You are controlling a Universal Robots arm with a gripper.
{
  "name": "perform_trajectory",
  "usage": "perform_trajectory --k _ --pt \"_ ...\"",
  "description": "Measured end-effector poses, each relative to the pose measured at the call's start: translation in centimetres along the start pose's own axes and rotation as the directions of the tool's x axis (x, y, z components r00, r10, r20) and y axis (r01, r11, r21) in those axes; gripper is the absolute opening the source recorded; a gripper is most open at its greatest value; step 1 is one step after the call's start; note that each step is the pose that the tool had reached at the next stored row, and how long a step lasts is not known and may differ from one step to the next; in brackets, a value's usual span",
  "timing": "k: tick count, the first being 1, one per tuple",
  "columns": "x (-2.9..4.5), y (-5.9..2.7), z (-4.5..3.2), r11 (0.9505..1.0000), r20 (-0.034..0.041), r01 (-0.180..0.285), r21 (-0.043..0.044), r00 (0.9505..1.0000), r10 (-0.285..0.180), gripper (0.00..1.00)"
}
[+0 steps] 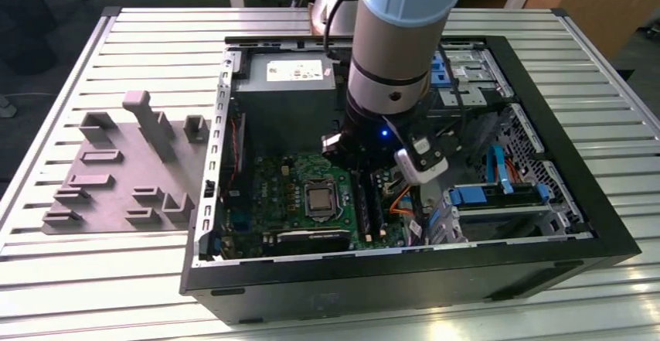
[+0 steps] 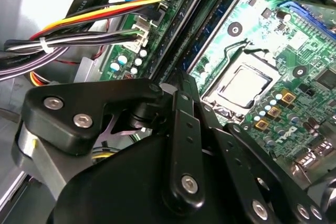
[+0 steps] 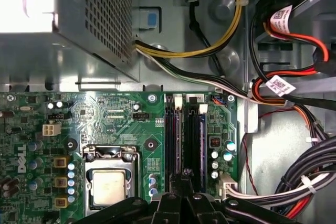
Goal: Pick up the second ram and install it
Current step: 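Press down the second ram until it locks into place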
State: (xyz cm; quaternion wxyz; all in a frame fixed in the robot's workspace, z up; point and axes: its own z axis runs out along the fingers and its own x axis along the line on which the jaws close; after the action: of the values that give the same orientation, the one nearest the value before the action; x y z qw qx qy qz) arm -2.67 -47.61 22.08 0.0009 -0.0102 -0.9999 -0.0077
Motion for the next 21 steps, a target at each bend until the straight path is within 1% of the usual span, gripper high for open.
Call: perform_trajectory --k 7,9,10,12,14,16,17,18,21 --pt "0.0 -0.02 0.57 1.0 -0.0003 0.0 0.0008 1.0 0.0 0.11" --pt "0.0 -0.02 0.62 1.0 -0.0002 0.0 0.0007 1.0 0.0 0.11" --pt "-0.01 0.01 0.5 1.0 -0.0001 0.0 0.0007 1.0 0.0 0.11" --pt "-0.02 0.06 0.02 1.0 0.0011 0.0 -0.0034 1.0 0.0 0.11" --pt "0.0 0.02 -0.98 1.0 0.0001 0.0 -0.0004 1.0 0.0 0.11" --pt "0.0 0.03 -1.79 1.0 0.0002 0.0 -0.0004 1.0 0.0 0.11" --pt "0.0 0.04 -2.06 1.0 0.0002 0.0 -0.0006 1.0 0.0 0.11" --pt "0.0 0.04 -2.21 1.0 0.0002 0.0 -0.0009 1.0 0.0 0.11" --pt "0.0 0.04 -2.23 1.0 0.0002 0.0 -0.0014 1.0 0.0 0.11"
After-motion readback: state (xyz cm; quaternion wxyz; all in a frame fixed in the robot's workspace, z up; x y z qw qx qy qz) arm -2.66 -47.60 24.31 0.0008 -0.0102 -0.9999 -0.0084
